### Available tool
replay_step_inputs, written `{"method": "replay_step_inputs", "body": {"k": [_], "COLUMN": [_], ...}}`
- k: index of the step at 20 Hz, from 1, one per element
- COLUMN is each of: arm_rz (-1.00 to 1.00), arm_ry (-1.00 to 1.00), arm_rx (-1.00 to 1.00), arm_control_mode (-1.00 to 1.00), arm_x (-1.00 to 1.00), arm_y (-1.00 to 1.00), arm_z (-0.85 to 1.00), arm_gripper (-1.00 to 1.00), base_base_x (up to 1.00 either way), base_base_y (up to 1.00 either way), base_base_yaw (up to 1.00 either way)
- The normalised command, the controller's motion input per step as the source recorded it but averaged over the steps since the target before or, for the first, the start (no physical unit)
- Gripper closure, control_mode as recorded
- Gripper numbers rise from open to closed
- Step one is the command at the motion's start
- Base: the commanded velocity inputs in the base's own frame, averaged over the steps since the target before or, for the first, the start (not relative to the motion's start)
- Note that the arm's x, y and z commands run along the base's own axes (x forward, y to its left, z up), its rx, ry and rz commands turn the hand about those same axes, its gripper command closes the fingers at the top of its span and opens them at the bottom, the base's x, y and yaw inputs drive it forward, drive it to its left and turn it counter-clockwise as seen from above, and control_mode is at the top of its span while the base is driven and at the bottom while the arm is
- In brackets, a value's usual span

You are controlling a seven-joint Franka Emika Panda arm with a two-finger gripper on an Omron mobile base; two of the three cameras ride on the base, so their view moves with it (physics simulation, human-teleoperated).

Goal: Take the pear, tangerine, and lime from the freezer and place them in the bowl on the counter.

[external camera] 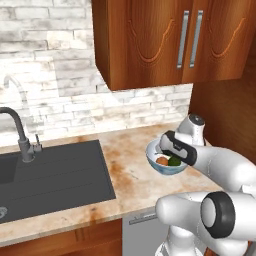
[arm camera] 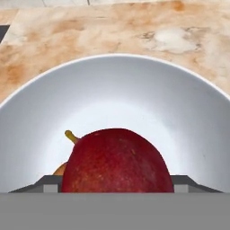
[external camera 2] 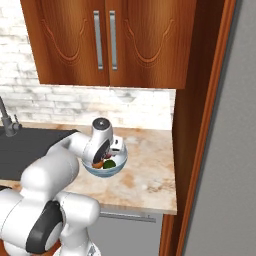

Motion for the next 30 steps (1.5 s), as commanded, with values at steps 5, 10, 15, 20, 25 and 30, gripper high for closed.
{"method": "replay_step_inputs", "body": {"k": [5,10,15,20,25,30], "arm_rz": [0.0,0.0,-0.01,-0.05,-0.1,-0.05], "arm_ry": [0.0,-0.04,-0.15,-0.15,-0.06,0.0], "arm_rx": [0.0,0.0,0.0,-0.02,-0.06,-0.03], "arm_control_mode": [-1.0,-1.0,-1.0,-1.0,-1.0,-1.0], "arm_x": [-0.04,-0.19,-0.73,-0.8,-0.56,-0.61], "arm_y": [0.0,0.0,0.02,0.19,0.31,0.17], "arm_z": [0.17,0.38,0.53,0.53,0.58,0.61], "arm_gripper": [-1.0,-1.0,-1.0,-1.0,-1.0,-1.0], "base_base_x": [0.0,0.0,0.0,0.0,0.0,0.0], "base_base_y": [0.0,0.0,0.0,0.0,0.0,0.0], "base_base_yaw": [0.0,0.0,0.0,0.0,0.0,0.0]}}
